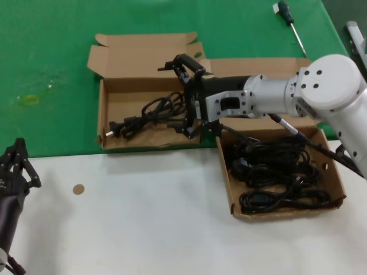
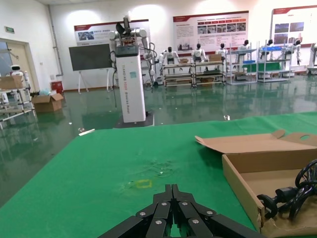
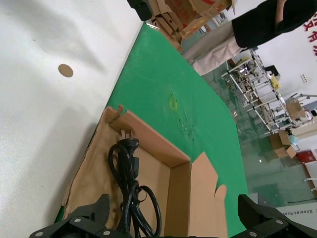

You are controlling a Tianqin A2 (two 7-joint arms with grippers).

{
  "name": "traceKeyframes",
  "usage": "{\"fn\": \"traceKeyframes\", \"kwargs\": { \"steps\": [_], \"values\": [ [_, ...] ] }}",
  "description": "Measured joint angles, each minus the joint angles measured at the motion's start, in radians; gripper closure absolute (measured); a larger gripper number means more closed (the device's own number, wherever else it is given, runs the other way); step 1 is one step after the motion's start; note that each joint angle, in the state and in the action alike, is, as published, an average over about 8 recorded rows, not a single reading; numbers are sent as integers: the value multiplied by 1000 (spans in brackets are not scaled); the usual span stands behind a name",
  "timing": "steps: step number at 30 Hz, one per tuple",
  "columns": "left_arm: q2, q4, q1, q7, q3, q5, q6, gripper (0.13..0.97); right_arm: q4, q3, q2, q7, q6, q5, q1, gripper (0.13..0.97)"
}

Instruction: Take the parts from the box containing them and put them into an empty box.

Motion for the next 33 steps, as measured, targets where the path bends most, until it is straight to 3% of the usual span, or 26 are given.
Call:
{"fn": "traceKeyframes", "kwargs": {
  "steps": [6,13,22,33],
  "values": [
    [0,0,0,0,0,0,0,938,8,1,3,3,0,0,-3,177],
    [0,0,0,0,0,0,0,934,30,16,3,24,27,13,-36,141],
    [0,0,0,0,0,0,0,858,98,66,2,88,111,52,-137,129],
    [0,0,0,0,0,0,0,655,194,136,1,178,228,107,-278,129]
  ]
}}
